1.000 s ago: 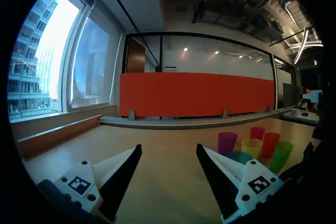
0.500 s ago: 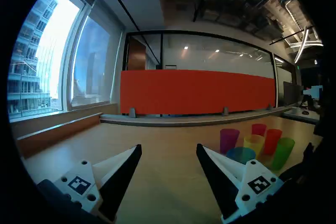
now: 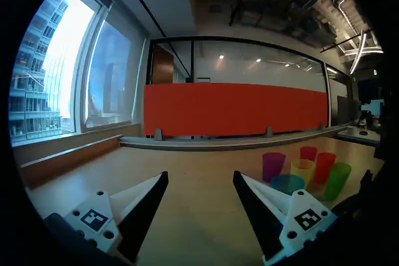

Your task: Pour water

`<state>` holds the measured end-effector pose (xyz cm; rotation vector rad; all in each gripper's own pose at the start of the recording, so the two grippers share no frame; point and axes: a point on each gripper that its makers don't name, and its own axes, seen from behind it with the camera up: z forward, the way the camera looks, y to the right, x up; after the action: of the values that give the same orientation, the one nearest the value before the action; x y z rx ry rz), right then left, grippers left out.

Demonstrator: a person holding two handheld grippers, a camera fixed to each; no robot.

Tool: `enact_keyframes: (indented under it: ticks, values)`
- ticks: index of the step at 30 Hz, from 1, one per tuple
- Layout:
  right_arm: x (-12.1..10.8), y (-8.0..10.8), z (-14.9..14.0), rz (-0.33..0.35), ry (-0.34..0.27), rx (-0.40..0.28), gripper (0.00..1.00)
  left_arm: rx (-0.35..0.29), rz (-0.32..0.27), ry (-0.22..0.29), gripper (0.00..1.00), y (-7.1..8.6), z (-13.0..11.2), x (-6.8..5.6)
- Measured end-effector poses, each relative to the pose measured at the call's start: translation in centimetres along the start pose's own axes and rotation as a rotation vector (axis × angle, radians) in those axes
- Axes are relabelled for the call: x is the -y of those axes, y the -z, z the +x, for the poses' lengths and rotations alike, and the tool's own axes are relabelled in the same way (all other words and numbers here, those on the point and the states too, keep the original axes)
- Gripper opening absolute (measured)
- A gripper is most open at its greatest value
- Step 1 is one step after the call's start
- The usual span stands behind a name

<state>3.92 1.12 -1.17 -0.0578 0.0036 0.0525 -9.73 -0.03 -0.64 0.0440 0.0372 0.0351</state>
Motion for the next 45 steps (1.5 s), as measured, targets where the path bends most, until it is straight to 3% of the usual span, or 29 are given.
enact_keyframes:
  ticks: [17, 29, 39, 45]
  values:
    - [-0.4, 0.2, 0.7, 0.032, 0.029, -0.047, 0.99, 0.001, 0.000, -0.005, 0.96, 0.0, 0.1, 0.0]
    - [0.9, -0.5, -2.2, 0.079, -0.028, -0.045, 1.00, 0.001, 0.000, -0.005, 0.96, 0.0, 0.1, 0.0]
    - [1.7, -0.6, -4.2, 0.082, -0.027, -0.052, 1.00, 0.001, 0.000, -0.005, 0.96, 0.0, 0.1, 0.1]
    - [0.9, -0.6, -5.0, 0.066, -0.015, -0.063, 0.99, 0.001, 0.000, -0.005, 0.96, 0.0, 0.1, 0.1]
